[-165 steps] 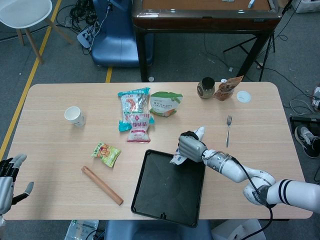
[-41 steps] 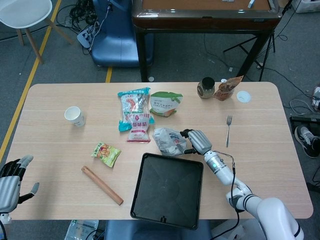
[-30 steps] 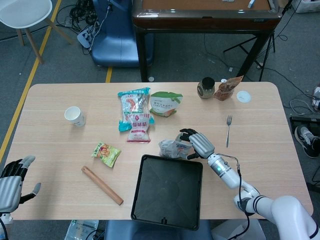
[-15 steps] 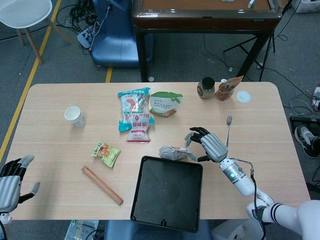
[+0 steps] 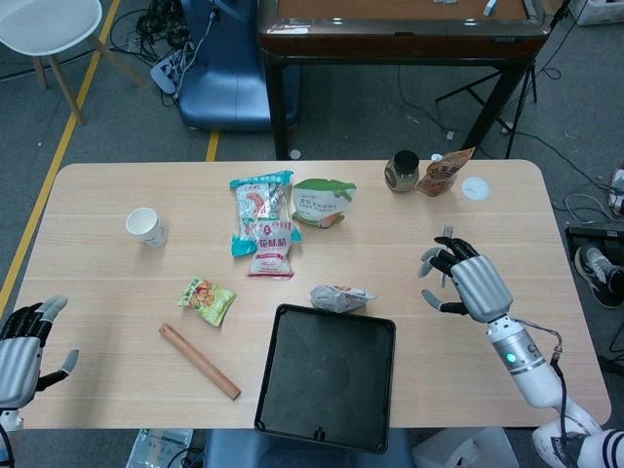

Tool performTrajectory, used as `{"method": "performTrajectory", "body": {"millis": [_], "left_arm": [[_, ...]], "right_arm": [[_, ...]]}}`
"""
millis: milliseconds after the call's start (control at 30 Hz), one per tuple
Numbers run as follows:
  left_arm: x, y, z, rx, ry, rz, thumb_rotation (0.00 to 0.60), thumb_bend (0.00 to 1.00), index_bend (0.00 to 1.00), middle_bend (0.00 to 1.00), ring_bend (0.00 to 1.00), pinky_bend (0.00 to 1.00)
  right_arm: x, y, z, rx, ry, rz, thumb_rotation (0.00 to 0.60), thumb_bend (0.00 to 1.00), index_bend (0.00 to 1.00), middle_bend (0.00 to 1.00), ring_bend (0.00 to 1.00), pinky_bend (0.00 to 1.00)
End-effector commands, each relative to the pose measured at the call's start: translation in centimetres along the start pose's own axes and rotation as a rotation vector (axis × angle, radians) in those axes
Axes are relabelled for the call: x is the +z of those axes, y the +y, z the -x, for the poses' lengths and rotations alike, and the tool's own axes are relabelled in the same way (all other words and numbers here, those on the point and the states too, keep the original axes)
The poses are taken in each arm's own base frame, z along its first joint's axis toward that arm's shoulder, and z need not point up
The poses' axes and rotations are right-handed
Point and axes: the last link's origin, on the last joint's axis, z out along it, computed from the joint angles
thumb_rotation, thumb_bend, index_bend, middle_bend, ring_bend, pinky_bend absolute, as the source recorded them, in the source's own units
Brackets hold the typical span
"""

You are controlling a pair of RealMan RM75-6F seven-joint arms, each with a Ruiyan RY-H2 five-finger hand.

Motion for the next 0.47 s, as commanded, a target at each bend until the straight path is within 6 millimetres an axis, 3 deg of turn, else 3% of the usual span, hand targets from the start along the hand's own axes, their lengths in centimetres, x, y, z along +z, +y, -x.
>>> {"method": "performTrajectory", "body": {"millis": [33,300,467], "left_arm": [[0.0,0.1,0.0,0.003,0.001,0.001,0.600,0.29,0.12,0.14,0.11,0.07],[0.0,0.6,0.2,0.001,0.004,0.005,0.600,0.29,0.12,0.14,0.11,0.07],[-0.1,1.1,0.2,-0.005,0.011,0.016,0.600,0.29,0.12,0.14,0.11,0.07]], "right_arm": [[-3.4,1.7,-2.0,-0.119,-0.009,0.118,0.600,0.30,0.46,0.38,0.20,0.23],[-8.4,3.3,-3.6,-0.223,-0.041,0.283,0.600,0.30,0.46,0.38,0.21,0.25],[-9.9,3.5,-3.9,-0.218,-0.030,0.309,0.600,0.30,0.45,0.38,0.21,0.25]]}}
